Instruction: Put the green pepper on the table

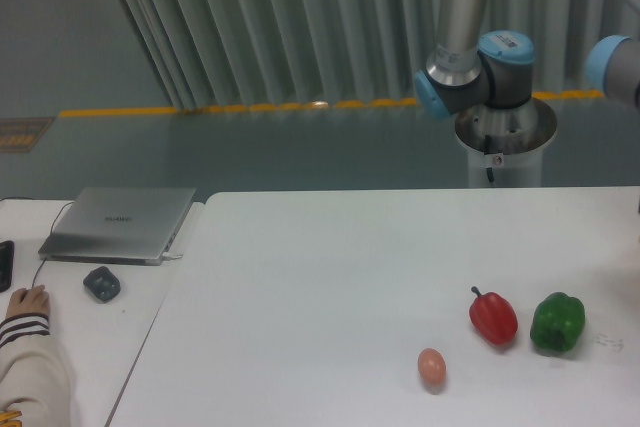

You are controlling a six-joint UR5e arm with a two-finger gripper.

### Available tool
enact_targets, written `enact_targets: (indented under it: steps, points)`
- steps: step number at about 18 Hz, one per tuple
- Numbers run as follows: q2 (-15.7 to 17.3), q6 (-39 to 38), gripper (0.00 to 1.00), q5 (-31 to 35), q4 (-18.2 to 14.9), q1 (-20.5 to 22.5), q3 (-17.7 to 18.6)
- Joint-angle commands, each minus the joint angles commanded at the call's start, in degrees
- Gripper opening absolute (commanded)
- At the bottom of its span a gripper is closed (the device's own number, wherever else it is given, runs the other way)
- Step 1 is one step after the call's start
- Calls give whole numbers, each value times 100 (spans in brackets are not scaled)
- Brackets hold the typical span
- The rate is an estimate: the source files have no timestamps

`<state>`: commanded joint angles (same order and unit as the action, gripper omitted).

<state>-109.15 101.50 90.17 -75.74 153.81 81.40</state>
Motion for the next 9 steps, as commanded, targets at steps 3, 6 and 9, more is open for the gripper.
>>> enact_targets:
  steps: [3,6,9]
  points:
    - [-71,80,100,9,-134,0,-98]
    - [-97,80,100,0,-125,-9,-81]
    - [-106,80,100,0,-116,-9,-54]
